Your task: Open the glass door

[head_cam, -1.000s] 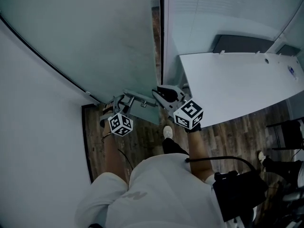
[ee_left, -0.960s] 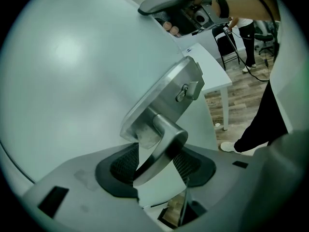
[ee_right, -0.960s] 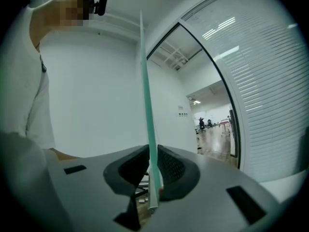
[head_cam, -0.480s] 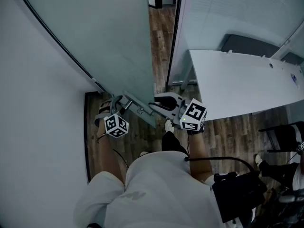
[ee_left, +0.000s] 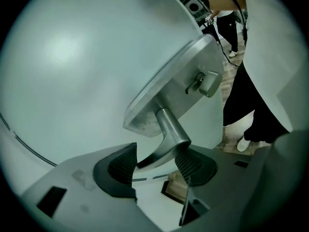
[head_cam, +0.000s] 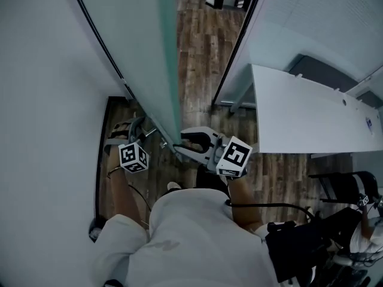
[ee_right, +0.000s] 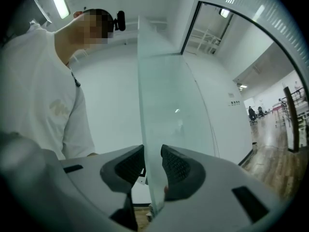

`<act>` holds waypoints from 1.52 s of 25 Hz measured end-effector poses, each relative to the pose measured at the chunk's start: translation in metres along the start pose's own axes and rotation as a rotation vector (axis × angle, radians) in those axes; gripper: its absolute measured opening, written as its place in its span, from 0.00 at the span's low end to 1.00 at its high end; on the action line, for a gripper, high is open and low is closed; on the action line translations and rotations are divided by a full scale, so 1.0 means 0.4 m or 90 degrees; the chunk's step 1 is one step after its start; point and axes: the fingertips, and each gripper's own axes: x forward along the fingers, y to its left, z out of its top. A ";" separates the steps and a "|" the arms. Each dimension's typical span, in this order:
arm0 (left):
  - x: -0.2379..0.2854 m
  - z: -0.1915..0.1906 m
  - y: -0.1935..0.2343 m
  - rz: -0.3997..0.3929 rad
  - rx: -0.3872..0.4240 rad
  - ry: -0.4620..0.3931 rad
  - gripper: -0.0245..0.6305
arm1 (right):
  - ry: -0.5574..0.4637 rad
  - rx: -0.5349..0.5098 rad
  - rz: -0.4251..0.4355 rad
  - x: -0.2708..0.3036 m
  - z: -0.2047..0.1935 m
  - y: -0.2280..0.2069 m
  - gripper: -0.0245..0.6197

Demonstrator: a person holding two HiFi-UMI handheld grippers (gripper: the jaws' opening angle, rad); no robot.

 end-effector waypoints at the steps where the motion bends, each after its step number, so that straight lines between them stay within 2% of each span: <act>1: -0.017 0.001 0.010 0.004 0.009 0.015 0.37 | 0.004 -0.007 0.016 0.002 0.016 0.012 0.21; 4: -0.081 -0.043 0.012 0.024 0.011 0.045 0.37 | 0.022 -0.033 0.061 0.048 0.028 0.074 0.22; 9: -0.176 -0.259 -0.054 0.094 -0.049 0.078 0.38 | 0.051 -0.091 0.131 0.241 -0.048 0.214 0.22; 11: -0.225 -0.286 -0.046 0.115 -0.114 0.089 0.38 | 0.053 -0.090 0.148 0.260 -0.037 0.236 0.23; 15: -0.337 -0.285 -0.015 0.173 -0.271 0.079 0.38 | 0.054 -0.084 0.168 0.256 0.027 0.262 0.24; 18: -0.432 -0.371 -0.046 0.241 -0.371 0.079 0.38 | 0.061 -0.074 0.177 0.337 0.019 0.333 0.24; 21: -0.521 -0.491 -0.085 0.329 -0.498 0.032 0.38 | 0.052 -0.051 0.164 0.473 -0.029 0.409 0.23; 25: -0.621 -0.510 -0.071 0.432 -0.638 -0.047 0.38 | 0.042 -0.047 0.136 0.547 -0.036 0.434 0.23; 28: -0.685 -0.527 -0.094 0.493 -0.686 -0.056 0.38 | 0.047 -0.043 0.132 0.589 -0.049 0.456 0.23; 33: -0.813 -0.572 -0.150 0.609 -0.773 -0.075 0.38 | 0.049 -0.058 0.176 0.704 -0.069 0.531 0.22; 38: -0.868 -0.601 -0.217 0.646 -0.839 -0.039 0.36 | 0.048 -0.056 0.212 0.813 -0.063 0.557 0.21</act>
